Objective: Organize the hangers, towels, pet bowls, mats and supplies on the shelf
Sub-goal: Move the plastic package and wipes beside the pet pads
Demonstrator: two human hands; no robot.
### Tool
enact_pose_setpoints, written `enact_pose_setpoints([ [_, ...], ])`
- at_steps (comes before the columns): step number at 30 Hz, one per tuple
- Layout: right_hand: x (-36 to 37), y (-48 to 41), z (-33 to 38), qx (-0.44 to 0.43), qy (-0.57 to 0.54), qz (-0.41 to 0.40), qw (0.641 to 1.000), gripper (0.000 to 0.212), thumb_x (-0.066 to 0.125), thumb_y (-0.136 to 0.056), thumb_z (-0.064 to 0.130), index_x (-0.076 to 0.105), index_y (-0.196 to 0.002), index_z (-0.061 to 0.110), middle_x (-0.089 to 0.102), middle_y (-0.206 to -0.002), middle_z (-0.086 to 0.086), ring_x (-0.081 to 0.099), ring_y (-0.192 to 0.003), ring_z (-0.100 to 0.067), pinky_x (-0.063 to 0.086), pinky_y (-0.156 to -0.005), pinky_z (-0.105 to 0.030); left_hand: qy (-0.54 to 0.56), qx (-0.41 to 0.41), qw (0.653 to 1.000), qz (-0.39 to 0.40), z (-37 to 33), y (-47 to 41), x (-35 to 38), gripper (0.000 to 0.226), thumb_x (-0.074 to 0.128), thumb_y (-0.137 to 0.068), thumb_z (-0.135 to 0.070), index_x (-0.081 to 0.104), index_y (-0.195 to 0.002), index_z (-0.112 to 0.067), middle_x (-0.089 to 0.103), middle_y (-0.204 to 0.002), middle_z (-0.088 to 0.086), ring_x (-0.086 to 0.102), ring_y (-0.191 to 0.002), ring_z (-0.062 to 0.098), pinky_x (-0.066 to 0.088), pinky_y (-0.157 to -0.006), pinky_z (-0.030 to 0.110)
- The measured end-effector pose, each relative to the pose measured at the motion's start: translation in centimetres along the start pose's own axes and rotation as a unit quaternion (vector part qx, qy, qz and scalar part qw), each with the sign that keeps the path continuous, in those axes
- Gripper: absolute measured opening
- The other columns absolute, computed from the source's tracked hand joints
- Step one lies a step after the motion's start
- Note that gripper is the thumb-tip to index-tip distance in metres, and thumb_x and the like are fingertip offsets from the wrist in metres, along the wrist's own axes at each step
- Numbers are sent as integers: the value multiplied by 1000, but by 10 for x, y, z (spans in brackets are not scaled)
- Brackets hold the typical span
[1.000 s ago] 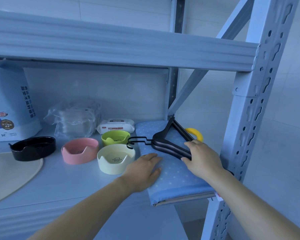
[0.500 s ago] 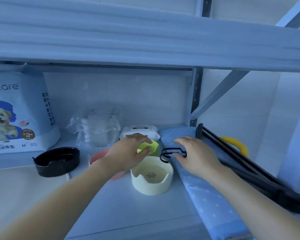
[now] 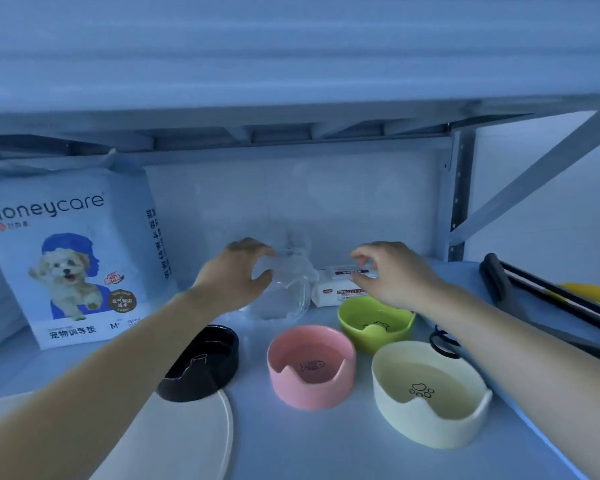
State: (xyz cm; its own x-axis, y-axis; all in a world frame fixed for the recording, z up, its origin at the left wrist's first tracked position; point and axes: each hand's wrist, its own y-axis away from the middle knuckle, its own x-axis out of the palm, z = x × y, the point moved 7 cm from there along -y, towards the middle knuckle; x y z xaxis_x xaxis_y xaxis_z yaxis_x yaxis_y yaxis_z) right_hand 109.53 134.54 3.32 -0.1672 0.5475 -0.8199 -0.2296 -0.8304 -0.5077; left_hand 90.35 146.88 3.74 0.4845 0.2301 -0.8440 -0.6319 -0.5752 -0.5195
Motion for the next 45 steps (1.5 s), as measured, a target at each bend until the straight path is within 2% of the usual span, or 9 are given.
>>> enact_pose_setpoints([
  [4,18,-30,3,8,-30,23,999,36,65,-83,36,61,-116,22,65,-111,6,60,-98,-15,46,-82,-27,-38,-15,999,20,14,-24,12,41,52,-89,-38,46,-128,-31,43,-135,-9,40,-125,14,41,-93,34],
  [8,39,-56,8,2,-69,55,996,35,66,-83,35,62,-115,21,64,-112,4,60,-97,-12,42,-80,-22,-83,-32,994,56,23,-35,32,39,51,-90,-41,46,-127,-29,46,-129,-5,47,-119,19,43,-86,33],
  [13,54,-80,-17,5,-56,114,992,40,65,-85,33,58,-121,20,60,-120,2,55,-98,-14,40,-82,-22,-77,-38,996,33,33,-29,40,43,52,-92,-37,42,-134,-31,48,-132,-6,48,-120,19,40,-90,30],
  [17,59,-90,-63,22,-7,157,987,43,66,-85,33,56,-125,20,57,-123,1,47,-92,-10,34,-80,-20,-55,-57,997,4,40,-26,40,39,54,-91,-38,49,-130,-32,51,-124,-4,49,-113,20,38,-81,29],
  [21,66,-92,-95,29,16,193,981,46,65,-85,32,53,-128,21,54,-131,0,52,-108,-15,35,-88,-20,-37,-71,996,-29,46,-22,39,37,57,-89,-40,55,-126,-32,54,-119,-3,51,-108,21,40,-82,29],
  [24,75,-93,-112,31,23,216,976,53,66,-84,36,49,-132,22,48,-139,0,45,-126,-16,33,-101,-23,-33,-76,996,-28,45,-25,41,37,59,-89,-38,57,-125,-31,56,-116,-1,52,-107,22,40,-83,30],
  [28,86,-101,-117,17,43,239,970,65,65,-84,42,39,-140,22,36,-148,0,34,-135,-18,28,-109,-27,-35,-83,995,-36,42,-24,43,37,60,-88,-36,57,-125,-31,57,-115,0,54,-104,23,42,-82,30],
  [36,116,-113,-116,18,37,290,956,78,58,-83,55,26,-146,24,23,-154,4,25,-141,-17,21,-114,-28,-34,-94,995,-25,43,-25,45,39,58,-89,-36,55,-128,-32,55,-117,-1,52,-106,20,38,-81,25],
  [45,137,-119,-129,18,2,337,941,93,68,-73,59,21,-147,29,26,-153,11,29,-139,-13,24,-114,-28,-66,-90,994,13,40,-30,44,42,54,-90,-41,47,-132,-41,53,-121,-7,48,-111,16,35,-84,23],
])
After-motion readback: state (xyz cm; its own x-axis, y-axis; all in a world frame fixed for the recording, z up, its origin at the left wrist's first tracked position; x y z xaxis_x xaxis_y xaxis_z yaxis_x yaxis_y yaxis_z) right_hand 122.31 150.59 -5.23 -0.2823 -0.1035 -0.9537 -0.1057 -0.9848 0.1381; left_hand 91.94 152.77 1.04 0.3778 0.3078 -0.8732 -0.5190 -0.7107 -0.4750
